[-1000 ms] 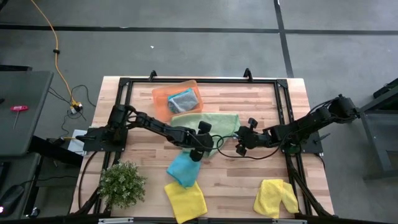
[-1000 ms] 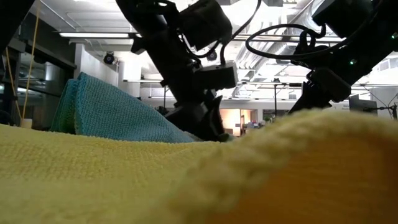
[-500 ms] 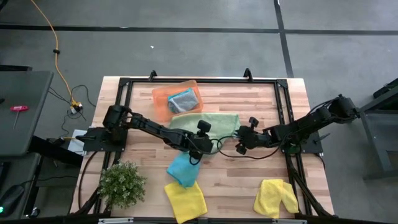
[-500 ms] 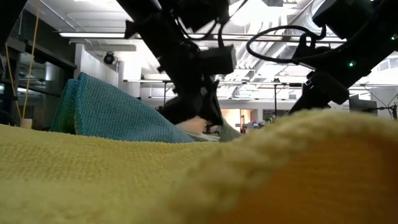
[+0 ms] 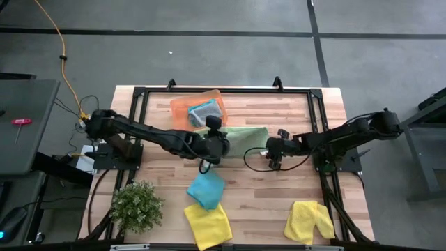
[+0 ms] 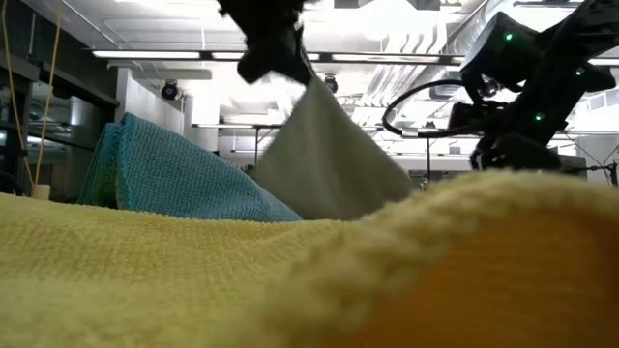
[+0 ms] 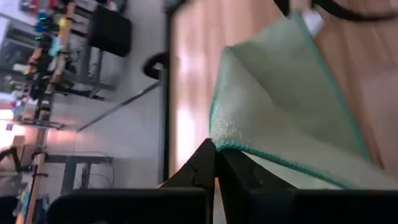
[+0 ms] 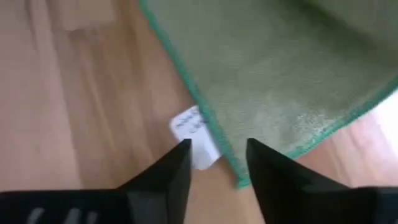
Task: Fold microfiber towels
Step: Fold the green microfiber cloth
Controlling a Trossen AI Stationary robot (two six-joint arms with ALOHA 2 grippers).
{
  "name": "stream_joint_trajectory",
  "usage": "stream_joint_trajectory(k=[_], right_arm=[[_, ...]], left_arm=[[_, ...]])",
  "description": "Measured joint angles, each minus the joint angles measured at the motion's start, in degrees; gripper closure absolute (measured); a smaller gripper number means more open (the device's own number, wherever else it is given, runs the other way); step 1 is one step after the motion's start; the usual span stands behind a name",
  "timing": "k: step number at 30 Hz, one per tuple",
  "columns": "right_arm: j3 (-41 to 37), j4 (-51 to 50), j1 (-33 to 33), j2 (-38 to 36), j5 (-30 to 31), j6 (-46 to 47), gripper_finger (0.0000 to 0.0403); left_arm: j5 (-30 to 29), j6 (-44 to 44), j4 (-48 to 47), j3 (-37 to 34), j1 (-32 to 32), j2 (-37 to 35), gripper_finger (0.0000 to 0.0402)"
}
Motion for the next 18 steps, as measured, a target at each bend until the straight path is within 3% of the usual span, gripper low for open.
stream_joint_trajectory(k=[8, 18], right_arm=[[0.0, 0.9, -5.4, 0.0, 4.3, -5.7, 0.019], [0.0, -3.1, -10.0, 0.0, -1.4, -6.4, 0.0182]], left_arm=[[-0.1, -1.8, -0.1, 0.0, 0.0, -5.7, 0.0401], [-3.7, -3.1, -4.8, 0.0, 0.0, -5.8, 0.0401]])
